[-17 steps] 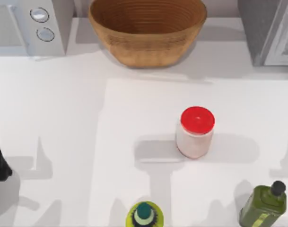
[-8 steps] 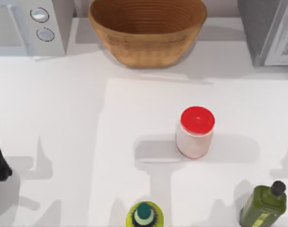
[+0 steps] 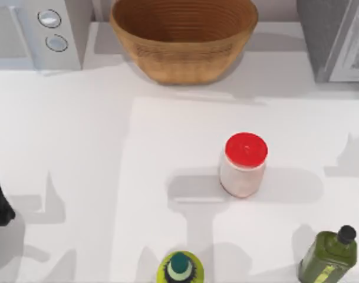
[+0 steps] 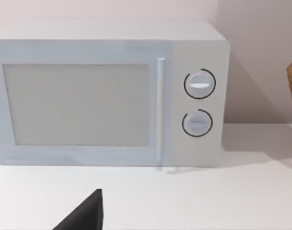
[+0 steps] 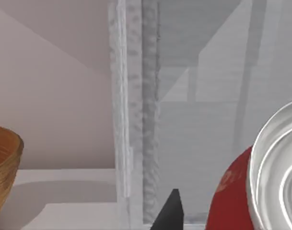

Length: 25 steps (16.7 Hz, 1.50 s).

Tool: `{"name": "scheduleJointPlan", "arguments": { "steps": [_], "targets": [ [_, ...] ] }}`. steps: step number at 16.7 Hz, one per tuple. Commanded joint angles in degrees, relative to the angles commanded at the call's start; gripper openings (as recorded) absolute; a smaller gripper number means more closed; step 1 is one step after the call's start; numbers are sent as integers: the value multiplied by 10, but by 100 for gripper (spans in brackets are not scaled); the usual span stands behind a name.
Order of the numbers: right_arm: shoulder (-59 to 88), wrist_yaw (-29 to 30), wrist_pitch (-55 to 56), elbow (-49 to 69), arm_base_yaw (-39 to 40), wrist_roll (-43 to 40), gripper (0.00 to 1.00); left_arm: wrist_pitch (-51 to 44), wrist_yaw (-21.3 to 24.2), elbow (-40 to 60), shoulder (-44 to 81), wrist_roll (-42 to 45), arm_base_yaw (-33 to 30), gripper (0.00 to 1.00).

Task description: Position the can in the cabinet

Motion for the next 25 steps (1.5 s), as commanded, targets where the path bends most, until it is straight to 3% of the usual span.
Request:
{"name": "scheduleJointPlan", "arguments": {
  "steps": [8, 12, 15, 25],
  "targets": [
    [325, 46, -102, 448, 46, 2, 0, 0, 0, 0, 0, 0, 0, 100],
    [440, 60, -139, 609, 65, 3, 0, 0, 0, 0, 0, 0, 0, 100],
    [486, 64, -153, 669, 74, 4, 0, 0, 0, 0, 0, 0, 0, 100],
    [530, 61, -168, 716, 70, 5, 0, 0, 0, 0, 0, 0, 0, 100]
  ]
}}
